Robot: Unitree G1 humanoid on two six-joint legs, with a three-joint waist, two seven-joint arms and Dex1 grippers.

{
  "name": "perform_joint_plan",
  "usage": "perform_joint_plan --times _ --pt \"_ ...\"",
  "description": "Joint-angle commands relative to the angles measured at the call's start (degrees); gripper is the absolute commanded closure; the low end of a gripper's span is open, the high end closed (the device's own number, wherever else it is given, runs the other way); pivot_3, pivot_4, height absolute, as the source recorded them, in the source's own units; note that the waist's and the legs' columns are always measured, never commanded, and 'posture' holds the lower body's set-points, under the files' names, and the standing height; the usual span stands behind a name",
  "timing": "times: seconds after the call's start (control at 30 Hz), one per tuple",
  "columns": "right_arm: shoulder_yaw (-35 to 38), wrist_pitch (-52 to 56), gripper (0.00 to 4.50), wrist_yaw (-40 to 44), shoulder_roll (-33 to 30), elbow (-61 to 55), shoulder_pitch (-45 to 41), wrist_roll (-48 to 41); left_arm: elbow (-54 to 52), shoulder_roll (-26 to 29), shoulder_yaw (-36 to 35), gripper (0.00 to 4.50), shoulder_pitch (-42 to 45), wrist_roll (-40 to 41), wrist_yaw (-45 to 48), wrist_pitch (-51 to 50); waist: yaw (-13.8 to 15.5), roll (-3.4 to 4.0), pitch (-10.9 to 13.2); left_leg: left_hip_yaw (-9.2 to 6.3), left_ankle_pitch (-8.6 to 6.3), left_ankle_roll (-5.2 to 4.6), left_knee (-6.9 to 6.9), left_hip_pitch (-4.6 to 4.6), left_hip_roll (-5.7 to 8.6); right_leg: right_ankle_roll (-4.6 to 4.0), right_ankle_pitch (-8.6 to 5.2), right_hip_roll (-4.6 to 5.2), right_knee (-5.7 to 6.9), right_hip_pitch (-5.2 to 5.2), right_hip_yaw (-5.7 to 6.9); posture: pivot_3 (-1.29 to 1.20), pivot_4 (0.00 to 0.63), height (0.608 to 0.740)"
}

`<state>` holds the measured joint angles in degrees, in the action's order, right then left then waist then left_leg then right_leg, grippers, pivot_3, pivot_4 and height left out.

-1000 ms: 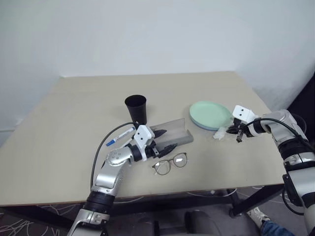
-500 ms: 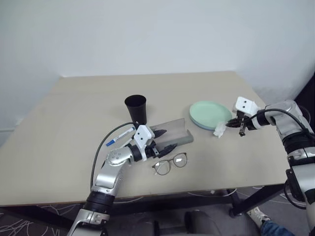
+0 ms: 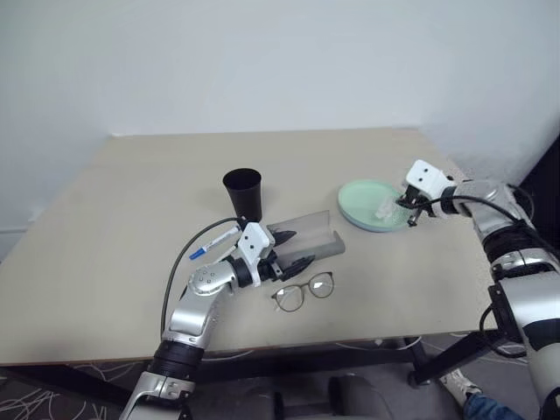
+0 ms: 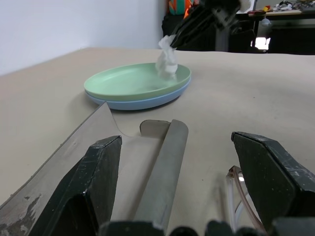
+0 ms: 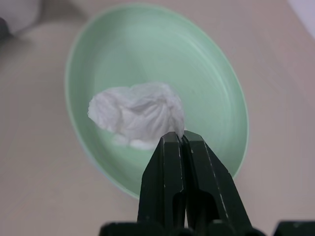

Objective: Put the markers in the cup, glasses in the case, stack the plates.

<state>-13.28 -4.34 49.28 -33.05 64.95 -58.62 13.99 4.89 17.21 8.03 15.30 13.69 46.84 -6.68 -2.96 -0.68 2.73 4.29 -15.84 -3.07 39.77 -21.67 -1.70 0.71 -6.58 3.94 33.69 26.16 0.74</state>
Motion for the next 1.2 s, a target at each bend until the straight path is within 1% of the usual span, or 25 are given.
perform_joint_plan --times 0.03,0.07,0.13,0.2,0.27,0.3,0.33,0.5,0.63,0.77,0.87,1.0,1.07,1.2 --pt "0.68 -2.21 4.46 -3.06 0.61 2.46 -3.48 0.59 -1.47 0.08 -0.24 0.69 1.07 -0.01 -0.22 0.72 -0.01 0.0 0.0 0.0 0.0 0.0 0.0 0.0 0.01 0.0 0.0 0.0 0.0 0.0 -0.01 0.0 0.0 0.732" --pt "1.16 -2.06 4.08 -3.07 0.95 3.21 -3.81 0.21 -1.59 0.15 -0.29 0.69 1.0 0.01 -0.26 0.66 -0.01 0.01 0.0 0.0 0.0 -0.01 0.0 0.0 0.01 0.0 0.0 0.0 0.0 0.0 -0.02 0.0 0.0 0.732" --pt "1.52 -2.07 3.55 -2.93 1.24 4.24 -4.31 -0.01 -1.77 0.34 -0.44 0.69 0.86 0.04 -0.31 0.58 -0.03 0.01 0.01 0.0 0.01 -0.01 0.0 0.01 0.01 0.0 0.0 0.0 0.0 -0.01 -0.03 0.0 0.0 0.732" --pt "1.51 -2.44 2.87 -2.62 1.28 4.74 -4.54 0.17 -1.93 0.52 -0.58 0.69 0.73 0.09 -0.31 0.52 -0.04 0.02 0.0 0.0 0.01 -0.01 0.0 0.04 0.0 0.0 0.0 -0.01 0.01 -0.03 -0.03 0.0 0.0 0.732" --pt "1.62 -3.3 2.23 -1.56 1.24 4.69 -4.55 -0.01 -1.96 0.64 -0.65 0.69 0.66 0.11 -0.31 0.49 -0.03 0.02 0.0 -0.02 0.01 -0.01 0.0 0.05 0.0 0.0 0.0 -0.02 0.02 -0.03 -0.03 0.0 0.0 0.732" --pt "1.83 -3.81 1.83 -0.58 1.19 4.48 -4.52 -0.36 -1.97 0.68 -0.65 0.69 0.64 0.12 -0.33 0.49 -0.04 0.02 0.0 -0.02 0.01 -0.01 0.0 0.05 -0.01 0.0 0.0 -0.02 0.02 -0.03 -0.02 0.0 0.0 0.732" --pt "2.07 -4.14 1.56 0.33 1.17 4.3 -4.53 -0.72 -1.91 0.71 -0.65 0.69 0.69 0.14 -0.34 0.5 -0.04 0.02 0.0 -0.02 0.01 -0.01 0.0 0.05 0.0 0.0 0.0 -0.02 0.03 -0.03 -0.03 0.0 0.0 0.732" --pt "4.7 -5.67 1.56 3.82 1.19 2.9 -5.02 -3.64 -1.46 0.85 -0.69 0.69 1.08 0.01 -0.44 0.65 -0.03 0.03 0.0 -0.02 0.01 -0.01 0.0 0.04 0.0 0.0 0.0 -0.01 0.01 -0.03 -0.03 0.0 0.0 0.732" --pt "8.98 -5.09 1.56 10.27 2.2 -0.36 -4.93 -9.12 -0.16 1.08 -1.21 0.69 2.01 -0.91 -1.49 1.4 -0.06 0.03 0.0 -0.04 0.01 -0.01 0.0 0.05 -0.01 0.0 0.0 -0.02 0.02 -0.03 -0.03 0.0 0.0 0.732" --pt "9.86 -4.24 1.56 15.29 2.71 -5.05 -2.87 -11.61 0.98 1.93 -1.64 0.69 2.74 -0.97 -0.89 1.21 -0.02 0.05 -0.01 -0.05 0.01 -0.01 0.0 0.08 -0.02 0.0 0.0 -0.03 0.05 -0.06 -0.02 0.0 0.0 0.732" --pt "9.51 -3.34 1.56 16.94 2.9 -8.59 -0.9 -12.36 0.95 3.24 -2.06 0.69 3.7 0.72 1.62 -0.72 -0.02 0.05 -0.01 -0.06 0.01 -0.01 0.0 0.07 -0.02 0.0 0.0 -0.03 0.04 -0.06 -0.01 0.0 0.0 0.732" --pt "9.23 -2.08 1.56 18.02 3.21 -12.43 1.26 -13.12 0.5 7.04 -0.4 0.69 6.18 2.39 8.2 -5.64 0.01 0.05 0.0 -0.07 0.0 0.0 0.0 0.03 0.0 0.0 0.0 -0.02 0.04 -0.03 0.01 0.0 0.0 0.732" --pt "9.18 -0.77 1.56 21.4 3.13 -15.81 3.01 -14.84 1.46 8.94 0.35 0.69 9.33 2.6 11.82 -7.3 0.01 0.05 0.0 -0.05 0.0 0.0 0.0 0.03 0.0 0.0 0.0 -0.02 0.04 -0.02 0.01 0.0 0.0 0.732" --pt "9.18 1.71 1.56 25.06 2.87 -20.99 5.9 -17.02 3.72 10.12 0.51 0.69 13.59 2.5 15.08 -9.29 0.01 0.05 0.0 -0.07 0.0 0.0 0.0 0.03 0.0 0.0 0.0 -0.02 0.04 -0.03 0.01 0.0 0.0 0.732"
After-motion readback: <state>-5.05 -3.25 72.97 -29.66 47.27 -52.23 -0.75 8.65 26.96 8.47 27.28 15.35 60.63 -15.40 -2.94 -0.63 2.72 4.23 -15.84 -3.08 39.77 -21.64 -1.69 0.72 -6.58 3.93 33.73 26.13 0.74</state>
